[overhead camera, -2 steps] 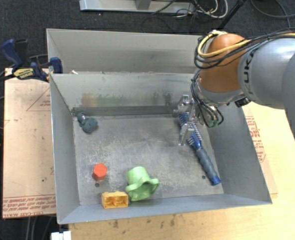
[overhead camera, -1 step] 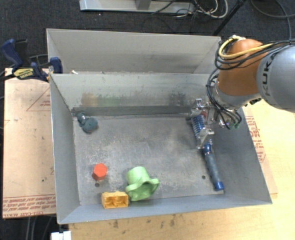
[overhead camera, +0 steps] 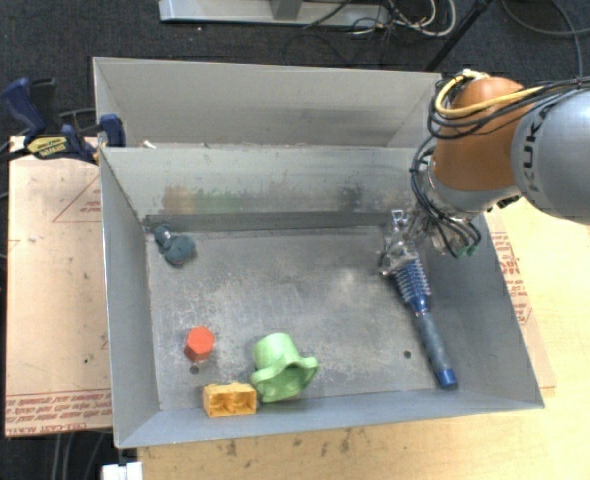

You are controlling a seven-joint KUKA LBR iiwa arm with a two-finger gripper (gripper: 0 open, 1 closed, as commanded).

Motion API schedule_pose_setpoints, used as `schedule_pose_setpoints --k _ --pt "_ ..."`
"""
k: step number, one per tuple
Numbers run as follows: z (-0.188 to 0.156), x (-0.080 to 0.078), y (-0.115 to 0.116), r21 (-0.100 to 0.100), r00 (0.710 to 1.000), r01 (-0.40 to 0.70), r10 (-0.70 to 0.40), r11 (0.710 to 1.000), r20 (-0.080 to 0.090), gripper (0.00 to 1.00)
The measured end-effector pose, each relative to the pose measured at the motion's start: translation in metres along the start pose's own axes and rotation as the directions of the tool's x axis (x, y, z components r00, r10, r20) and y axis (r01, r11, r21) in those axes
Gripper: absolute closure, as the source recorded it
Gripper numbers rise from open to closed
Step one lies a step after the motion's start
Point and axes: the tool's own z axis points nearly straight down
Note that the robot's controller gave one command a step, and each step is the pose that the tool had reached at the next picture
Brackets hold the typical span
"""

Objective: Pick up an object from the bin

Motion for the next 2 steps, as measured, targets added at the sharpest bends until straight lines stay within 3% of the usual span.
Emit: schedule_pose_setpoints --k 1,2 --pt "0.001 0.001 -0.001 0.001 1.000 0.000 0.000 1.000 -0.005 0.00" --pt "0.006 0.004 -0.018 -0.008 0.951 0.310 -0.310 0.951 0.001 0.00"
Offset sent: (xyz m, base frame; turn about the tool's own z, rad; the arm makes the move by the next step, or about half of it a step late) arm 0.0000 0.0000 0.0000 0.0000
